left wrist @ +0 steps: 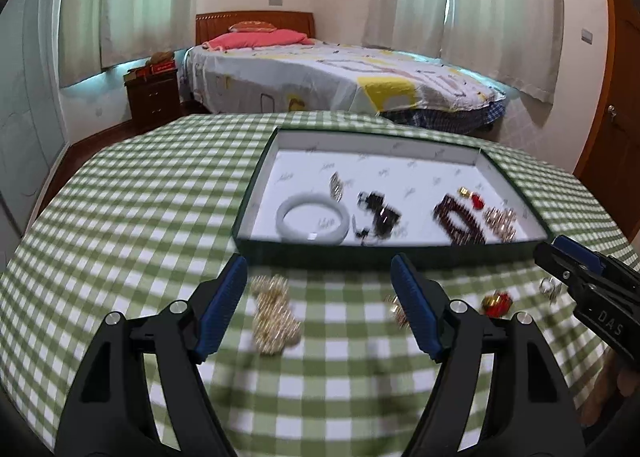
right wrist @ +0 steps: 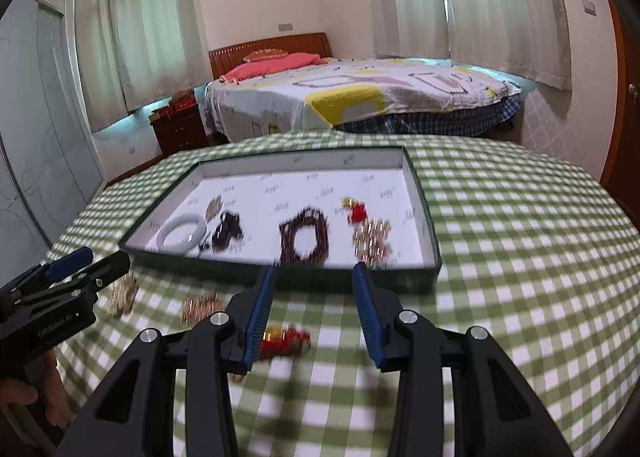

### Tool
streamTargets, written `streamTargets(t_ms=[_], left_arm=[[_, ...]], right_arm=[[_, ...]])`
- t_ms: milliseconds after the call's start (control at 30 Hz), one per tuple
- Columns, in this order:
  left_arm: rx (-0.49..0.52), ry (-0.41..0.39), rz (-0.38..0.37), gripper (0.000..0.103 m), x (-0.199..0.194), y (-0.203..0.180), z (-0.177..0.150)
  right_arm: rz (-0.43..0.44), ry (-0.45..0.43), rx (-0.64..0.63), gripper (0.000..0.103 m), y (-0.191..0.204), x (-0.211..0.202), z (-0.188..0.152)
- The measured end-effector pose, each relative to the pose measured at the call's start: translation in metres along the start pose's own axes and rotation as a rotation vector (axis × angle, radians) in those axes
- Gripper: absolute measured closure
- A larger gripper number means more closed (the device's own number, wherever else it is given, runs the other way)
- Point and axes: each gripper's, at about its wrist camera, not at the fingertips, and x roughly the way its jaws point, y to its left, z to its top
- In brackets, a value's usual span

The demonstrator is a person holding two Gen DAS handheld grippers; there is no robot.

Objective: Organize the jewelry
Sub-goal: 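Withdraw both tools, left over the pearl cluster, right over the red knot charm, then grasp the pearl cluster brooch with the left tool while the right grasps the red knot with gold coin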

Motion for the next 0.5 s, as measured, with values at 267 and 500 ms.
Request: streamTargets(t_ms=[267,500], left_arm=[[-0.032,0.048,0.045,0.030,-0.001,0.021,-0.021],[-0.063,0.083,0.050,0.030,0.010,0.031,-0.020]], right_arm=[[0.022,0.033,-0.021,0.062,0.009,0.001,-0.018],[0.031,0.039,-0.029,0.062,0.013,0.002,-0.024]])
